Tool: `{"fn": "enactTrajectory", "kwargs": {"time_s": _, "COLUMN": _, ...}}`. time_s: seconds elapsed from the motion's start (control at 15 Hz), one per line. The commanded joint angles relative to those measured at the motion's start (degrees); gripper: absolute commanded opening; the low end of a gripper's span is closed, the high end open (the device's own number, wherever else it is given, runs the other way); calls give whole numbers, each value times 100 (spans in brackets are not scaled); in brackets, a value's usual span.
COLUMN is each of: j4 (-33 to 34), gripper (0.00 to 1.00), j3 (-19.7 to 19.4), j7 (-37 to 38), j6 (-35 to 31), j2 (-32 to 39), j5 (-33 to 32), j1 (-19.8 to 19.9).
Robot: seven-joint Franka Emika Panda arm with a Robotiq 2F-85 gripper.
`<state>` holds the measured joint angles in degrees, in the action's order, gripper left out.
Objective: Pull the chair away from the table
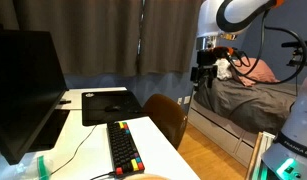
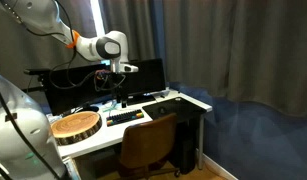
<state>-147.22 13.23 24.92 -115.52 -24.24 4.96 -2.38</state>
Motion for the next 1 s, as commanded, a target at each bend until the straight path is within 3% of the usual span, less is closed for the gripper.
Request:
{"fn": "enactTrajectory", "kwargs": {"time_s": 0.0, "j4": 5, "gripper": 100, "j3": -70, "j7": 24, "j6": 5, "j2": 7, "j5": -31, "j1": -71}}
{"fn": "enactTrajectory", "kwargs": {"time_s": 0.33, "j4": 5, "gripper": 100, "j3": -70, "j7": 24, "j6": 5, "j2": 7, "j5": -31, "j1": -71}}
{"fn": "enactTrajectory", "kwargs": {"time_s": 0.93, "j4": 243, "gripper": 100, "j3": -663, "j7": 48, "j6": -1682, "j2": 971, "j5": 115, "j1": 327}}
